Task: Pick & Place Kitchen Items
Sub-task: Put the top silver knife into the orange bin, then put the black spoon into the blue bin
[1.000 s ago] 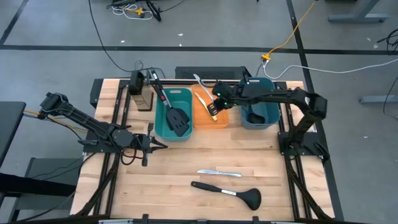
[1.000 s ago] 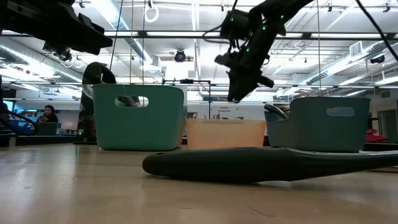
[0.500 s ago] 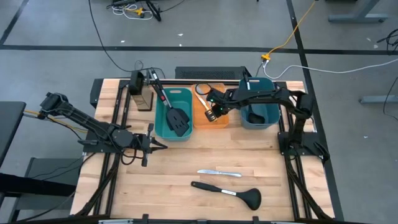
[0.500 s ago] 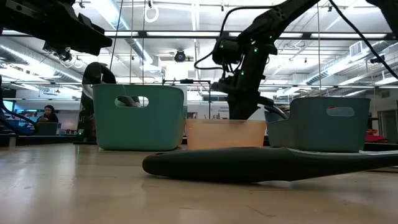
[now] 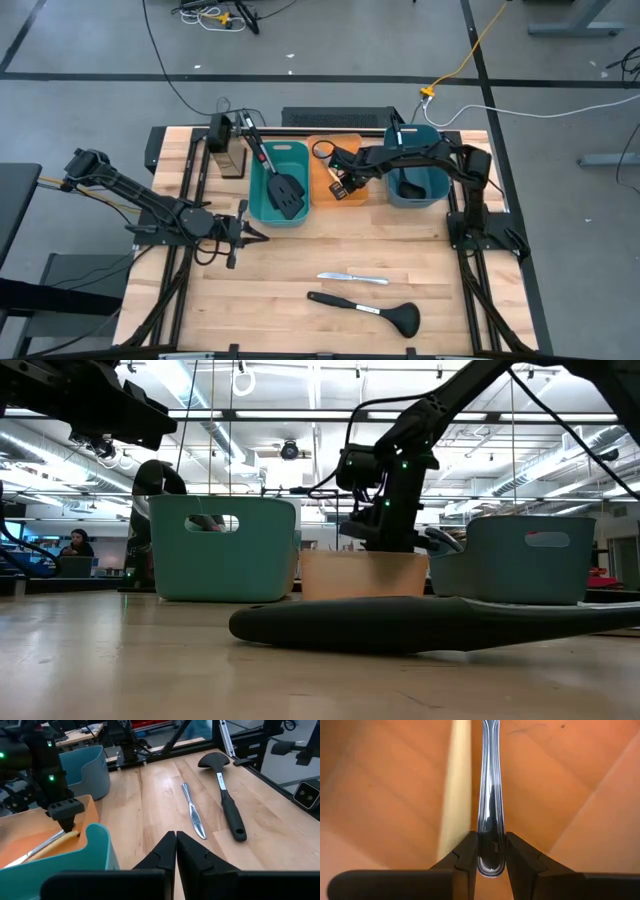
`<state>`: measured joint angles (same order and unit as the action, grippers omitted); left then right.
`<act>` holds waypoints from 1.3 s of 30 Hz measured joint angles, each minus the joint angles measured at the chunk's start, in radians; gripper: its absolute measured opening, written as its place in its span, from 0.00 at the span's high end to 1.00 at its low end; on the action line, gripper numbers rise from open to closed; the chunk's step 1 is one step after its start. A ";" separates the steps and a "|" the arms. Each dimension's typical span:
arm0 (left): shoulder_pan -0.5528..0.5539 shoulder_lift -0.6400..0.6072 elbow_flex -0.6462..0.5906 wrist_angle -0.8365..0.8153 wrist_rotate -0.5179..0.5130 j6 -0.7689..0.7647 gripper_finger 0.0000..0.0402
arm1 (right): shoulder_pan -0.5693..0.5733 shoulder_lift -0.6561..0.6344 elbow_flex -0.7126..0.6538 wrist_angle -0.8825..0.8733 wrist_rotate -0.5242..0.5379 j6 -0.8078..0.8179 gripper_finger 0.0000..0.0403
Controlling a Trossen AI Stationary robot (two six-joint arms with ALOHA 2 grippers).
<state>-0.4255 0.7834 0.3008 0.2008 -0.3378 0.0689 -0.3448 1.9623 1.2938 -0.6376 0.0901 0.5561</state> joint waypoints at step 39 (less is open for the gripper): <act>0.000 0.000 0.000 -0.001 0.002 0.002 0.98 | 0.197 -0.563 -0.001 0.026 0.259 -0.349 0.69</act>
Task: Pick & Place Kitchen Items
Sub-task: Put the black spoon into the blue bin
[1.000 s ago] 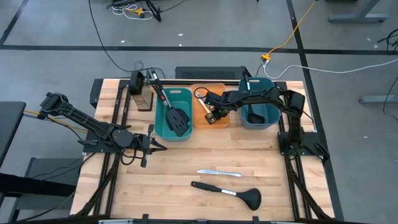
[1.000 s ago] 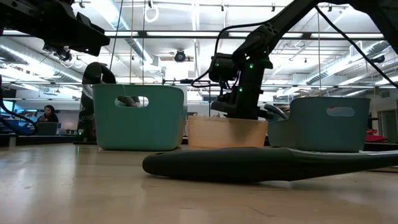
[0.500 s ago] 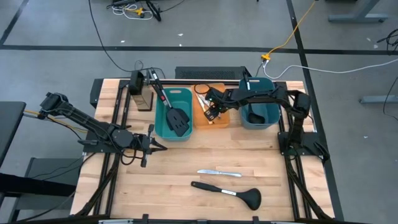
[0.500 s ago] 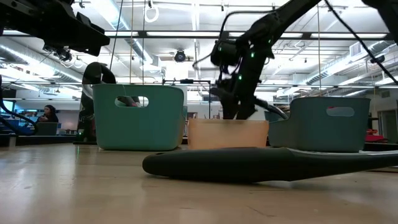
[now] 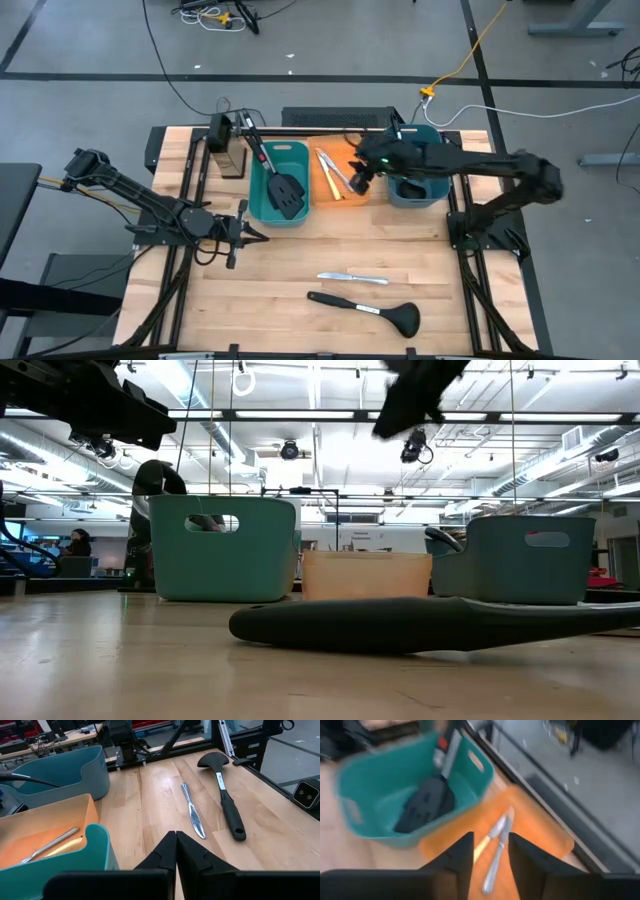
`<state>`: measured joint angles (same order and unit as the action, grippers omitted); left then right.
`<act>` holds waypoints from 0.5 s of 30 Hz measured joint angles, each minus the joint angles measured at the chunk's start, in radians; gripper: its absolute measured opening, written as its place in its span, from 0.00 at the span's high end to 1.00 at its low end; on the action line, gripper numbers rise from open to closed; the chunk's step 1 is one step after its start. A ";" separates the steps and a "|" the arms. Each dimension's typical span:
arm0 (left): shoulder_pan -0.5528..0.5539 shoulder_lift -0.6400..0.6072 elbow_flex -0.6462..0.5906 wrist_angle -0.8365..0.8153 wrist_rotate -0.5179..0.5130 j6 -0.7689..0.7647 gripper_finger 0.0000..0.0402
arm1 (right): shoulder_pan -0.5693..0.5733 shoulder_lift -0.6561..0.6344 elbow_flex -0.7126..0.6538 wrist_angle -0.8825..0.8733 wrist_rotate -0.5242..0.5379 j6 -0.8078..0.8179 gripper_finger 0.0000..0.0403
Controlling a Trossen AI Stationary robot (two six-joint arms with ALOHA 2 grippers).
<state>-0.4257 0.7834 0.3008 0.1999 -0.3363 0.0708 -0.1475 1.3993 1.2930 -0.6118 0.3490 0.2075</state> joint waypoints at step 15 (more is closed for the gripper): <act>0.000 0.000 0.000 0.000 -0.002 -0.007 0.98 | 0.293 -0.516 -0.485 0.596 -0.087 -0.182 0.97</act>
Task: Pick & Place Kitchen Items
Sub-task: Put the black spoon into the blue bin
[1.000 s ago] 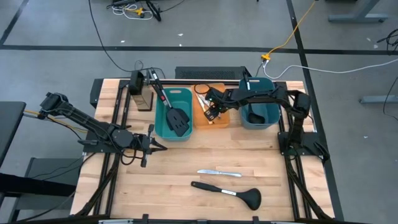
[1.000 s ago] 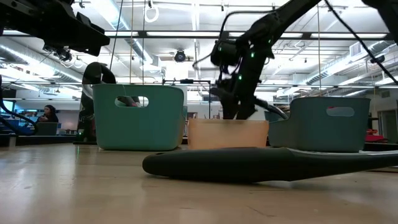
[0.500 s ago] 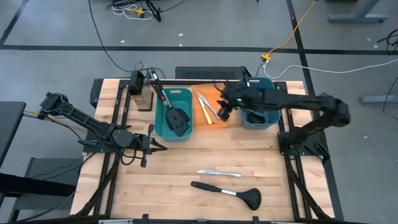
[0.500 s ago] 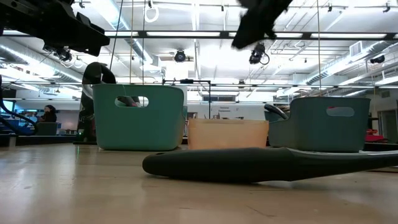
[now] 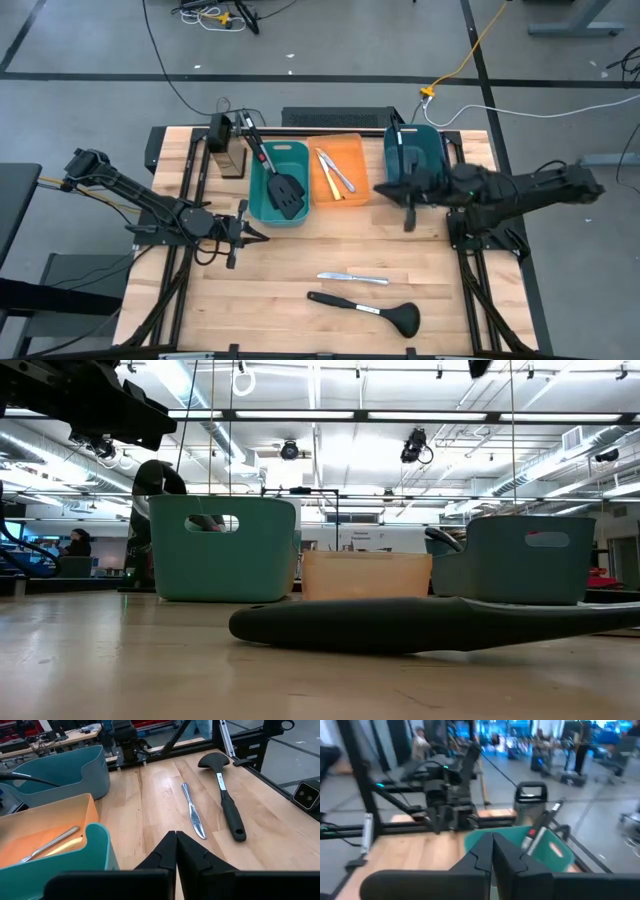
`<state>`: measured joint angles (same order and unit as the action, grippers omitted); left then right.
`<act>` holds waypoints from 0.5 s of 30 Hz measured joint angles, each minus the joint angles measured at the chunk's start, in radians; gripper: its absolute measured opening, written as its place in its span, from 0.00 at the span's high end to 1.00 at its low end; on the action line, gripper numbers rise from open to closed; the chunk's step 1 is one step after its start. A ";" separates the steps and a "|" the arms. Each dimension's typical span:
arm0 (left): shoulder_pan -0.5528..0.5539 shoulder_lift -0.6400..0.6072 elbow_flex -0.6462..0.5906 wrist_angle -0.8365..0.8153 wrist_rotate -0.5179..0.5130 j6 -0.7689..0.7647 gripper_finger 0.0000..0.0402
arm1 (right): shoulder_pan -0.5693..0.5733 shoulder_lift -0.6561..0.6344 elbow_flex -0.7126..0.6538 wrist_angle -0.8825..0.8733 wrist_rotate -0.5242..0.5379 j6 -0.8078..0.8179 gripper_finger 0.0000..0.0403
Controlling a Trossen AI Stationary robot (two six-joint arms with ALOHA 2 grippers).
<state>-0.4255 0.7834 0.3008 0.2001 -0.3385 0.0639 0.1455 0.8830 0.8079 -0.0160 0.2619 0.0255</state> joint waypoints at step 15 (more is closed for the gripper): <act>0.000 0.000 0.000 0.000 0.000 -0.005 0.98 | 0.079 -0.385 -0.644 0.506 0.049 0.077 0.99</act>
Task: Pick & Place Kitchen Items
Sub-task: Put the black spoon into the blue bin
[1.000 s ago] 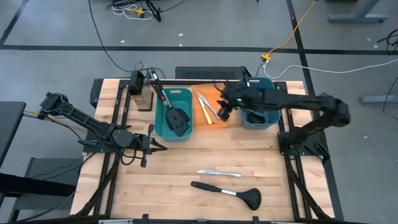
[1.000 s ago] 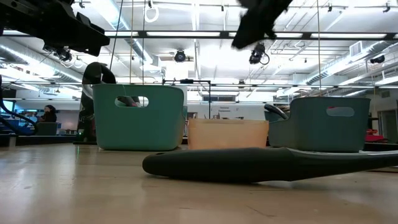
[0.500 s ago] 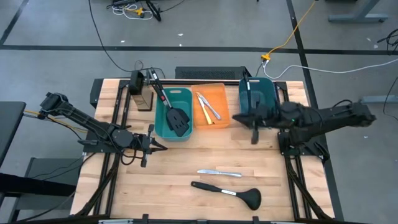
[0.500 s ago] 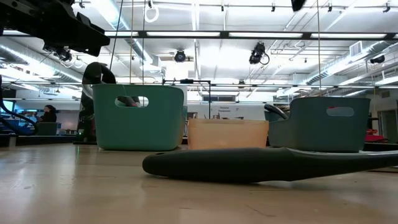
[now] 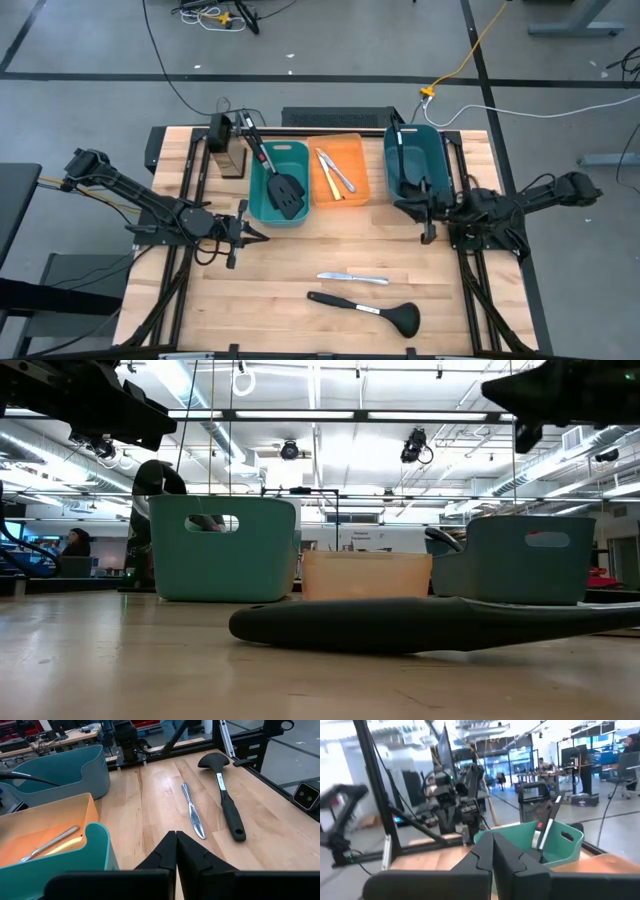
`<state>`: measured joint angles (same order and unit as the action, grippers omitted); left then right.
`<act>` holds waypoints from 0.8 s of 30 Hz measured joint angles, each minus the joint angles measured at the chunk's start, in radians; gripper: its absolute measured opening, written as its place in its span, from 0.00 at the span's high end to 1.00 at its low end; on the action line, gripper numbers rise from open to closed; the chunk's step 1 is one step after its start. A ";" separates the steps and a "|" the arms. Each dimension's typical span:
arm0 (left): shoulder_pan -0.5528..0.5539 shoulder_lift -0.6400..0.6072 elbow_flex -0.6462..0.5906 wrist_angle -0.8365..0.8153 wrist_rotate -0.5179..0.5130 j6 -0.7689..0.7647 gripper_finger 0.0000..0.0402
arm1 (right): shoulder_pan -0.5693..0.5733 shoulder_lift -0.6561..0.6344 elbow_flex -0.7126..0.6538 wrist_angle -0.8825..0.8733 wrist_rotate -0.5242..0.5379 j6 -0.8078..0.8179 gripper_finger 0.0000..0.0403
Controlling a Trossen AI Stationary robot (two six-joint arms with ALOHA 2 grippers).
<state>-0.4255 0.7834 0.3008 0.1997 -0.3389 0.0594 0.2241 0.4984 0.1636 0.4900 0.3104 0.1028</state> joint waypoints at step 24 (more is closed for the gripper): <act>0.000 0.000 0.000 -0.007 0.000 0.005 0.96 | 0.279 0.662 0.667 -0.858 -0.029 0.465 0.88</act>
<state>-0.4255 0.7834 0.3008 0.1925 -0.3389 0.0648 0.5036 1.1606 0.8311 -0.3678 0.2814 0.5674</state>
